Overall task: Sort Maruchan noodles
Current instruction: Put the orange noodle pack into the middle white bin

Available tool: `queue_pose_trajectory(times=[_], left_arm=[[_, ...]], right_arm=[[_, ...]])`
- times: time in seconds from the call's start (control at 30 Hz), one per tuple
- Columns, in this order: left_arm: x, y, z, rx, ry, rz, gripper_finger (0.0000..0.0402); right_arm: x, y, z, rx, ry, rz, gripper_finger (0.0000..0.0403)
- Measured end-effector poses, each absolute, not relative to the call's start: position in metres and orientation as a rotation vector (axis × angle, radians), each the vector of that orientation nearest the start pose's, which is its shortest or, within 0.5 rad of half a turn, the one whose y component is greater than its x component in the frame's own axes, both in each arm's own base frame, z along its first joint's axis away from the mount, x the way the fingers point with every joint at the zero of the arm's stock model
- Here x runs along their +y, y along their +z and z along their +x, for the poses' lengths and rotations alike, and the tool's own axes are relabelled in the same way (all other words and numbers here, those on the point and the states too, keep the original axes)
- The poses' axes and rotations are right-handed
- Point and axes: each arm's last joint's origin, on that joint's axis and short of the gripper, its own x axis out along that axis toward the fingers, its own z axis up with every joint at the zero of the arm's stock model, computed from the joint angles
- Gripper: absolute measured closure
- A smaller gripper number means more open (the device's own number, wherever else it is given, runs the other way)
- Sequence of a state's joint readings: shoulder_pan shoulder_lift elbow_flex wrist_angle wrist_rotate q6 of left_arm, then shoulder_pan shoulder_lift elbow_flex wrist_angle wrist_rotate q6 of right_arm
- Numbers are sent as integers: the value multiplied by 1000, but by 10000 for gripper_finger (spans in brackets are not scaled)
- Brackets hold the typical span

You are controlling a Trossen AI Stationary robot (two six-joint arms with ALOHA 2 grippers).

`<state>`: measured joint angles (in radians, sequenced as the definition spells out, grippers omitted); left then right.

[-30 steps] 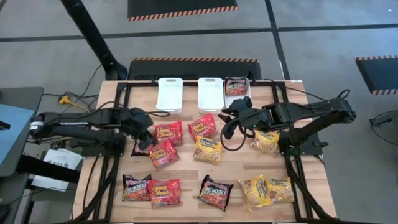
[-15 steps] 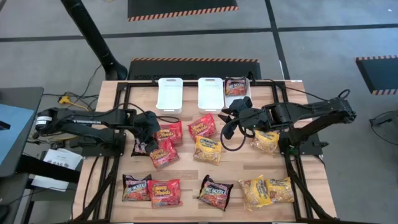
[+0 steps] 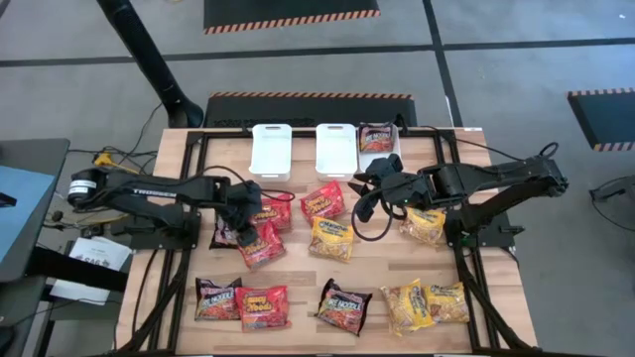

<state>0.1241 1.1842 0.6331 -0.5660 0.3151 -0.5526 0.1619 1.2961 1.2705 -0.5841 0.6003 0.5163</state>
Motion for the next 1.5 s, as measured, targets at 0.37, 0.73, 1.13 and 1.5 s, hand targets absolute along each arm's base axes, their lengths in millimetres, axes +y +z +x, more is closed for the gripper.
queue_pose_trajectory(times=[0.37,0.73,1.13,1.5], left_arm=[[9,177,207,1175,90,-717,261],[9,179,211,1126,46,-673,395],[1,198,214,967,-62,-622,401],[1,229,196,783,-48,-551,401]], right_arm=[[27,358,269,450,-558,263,251],[27,358,269,450,-558,263,251],[27,358,269,451,-560,269,251],[27,358,269,451,-561,270,251]])
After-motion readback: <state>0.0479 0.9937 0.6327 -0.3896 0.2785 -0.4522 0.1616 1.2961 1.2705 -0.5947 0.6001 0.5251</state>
